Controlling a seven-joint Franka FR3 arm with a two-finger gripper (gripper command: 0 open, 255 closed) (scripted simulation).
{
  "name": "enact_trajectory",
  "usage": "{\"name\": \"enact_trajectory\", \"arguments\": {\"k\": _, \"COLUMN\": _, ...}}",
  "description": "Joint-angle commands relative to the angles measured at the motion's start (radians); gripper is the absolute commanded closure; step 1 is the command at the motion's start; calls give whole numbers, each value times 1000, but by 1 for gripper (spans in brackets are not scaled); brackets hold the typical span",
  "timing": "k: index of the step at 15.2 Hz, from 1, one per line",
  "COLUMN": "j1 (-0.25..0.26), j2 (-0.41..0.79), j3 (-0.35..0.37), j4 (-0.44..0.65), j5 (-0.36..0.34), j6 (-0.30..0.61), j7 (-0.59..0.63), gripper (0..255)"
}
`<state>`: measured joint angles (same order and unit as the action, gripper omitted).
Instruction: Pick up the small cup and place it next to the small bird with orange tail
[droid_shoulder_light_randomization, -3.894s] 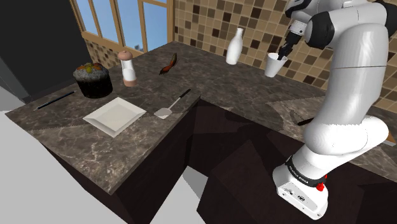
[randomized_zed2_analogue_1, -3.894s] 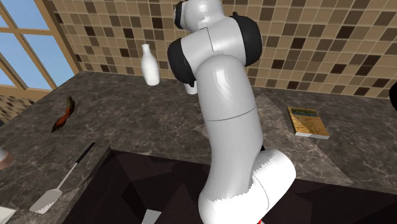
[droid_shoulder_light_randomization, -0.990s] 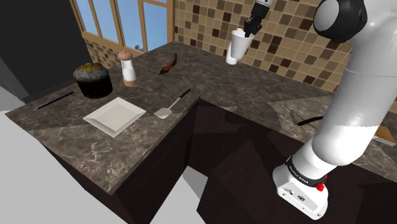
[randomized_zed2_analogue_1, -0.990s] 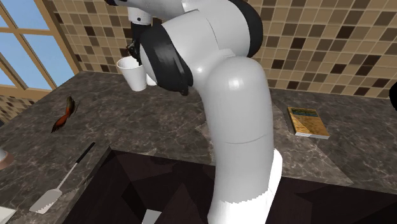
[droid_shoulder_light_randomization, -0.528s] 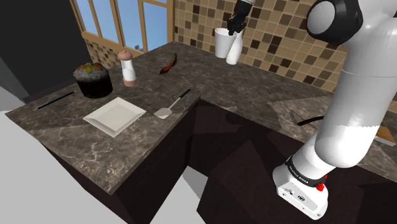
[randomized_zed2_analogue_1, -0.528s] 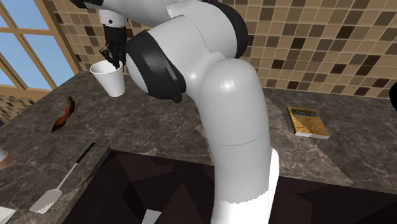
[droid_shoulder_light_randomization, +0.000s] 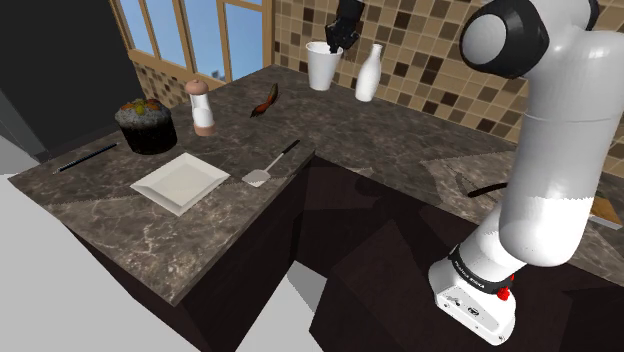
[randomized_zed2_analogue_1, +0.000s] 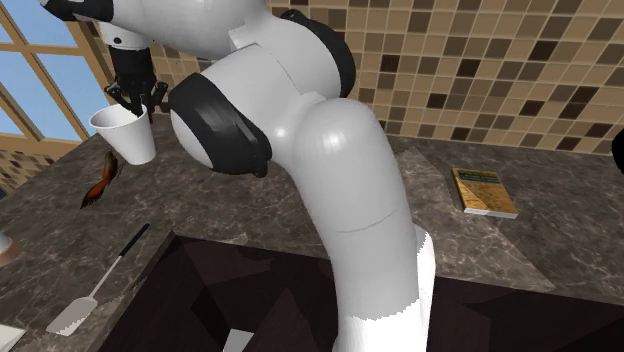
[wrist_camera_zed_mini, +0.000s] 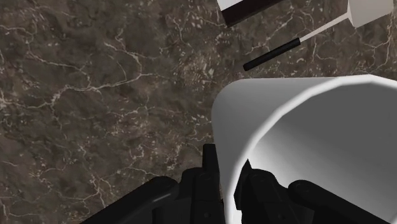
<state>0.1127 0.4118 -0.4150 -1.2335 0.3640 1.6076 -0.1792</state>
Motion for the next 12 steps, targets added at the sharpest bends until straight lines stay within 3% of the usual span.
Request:
{"name": "enact_trajectory", "arguments": {"k": 1, "j1": 17, "j2": 33, "j3": 13, "j4": 47, "j5": 8, "j6": -5, "j7": 39, "gripper": 255}}
{"name": "enact_trajectory", "arguments": {"k": 5, "j1": 38, "j2": 116, "j3": 37, "j4": 175, "j5": 24, "j6": -36, "j7": 112, "gripper": 255}}
{"name": "enact_trajectory", "arguments": {"k": 12, "j1": 63, "j2": 89, "j3": 35, "j4": 36, "j5": 18, "j6": 72, "j7": 88, "gripper": 255}}
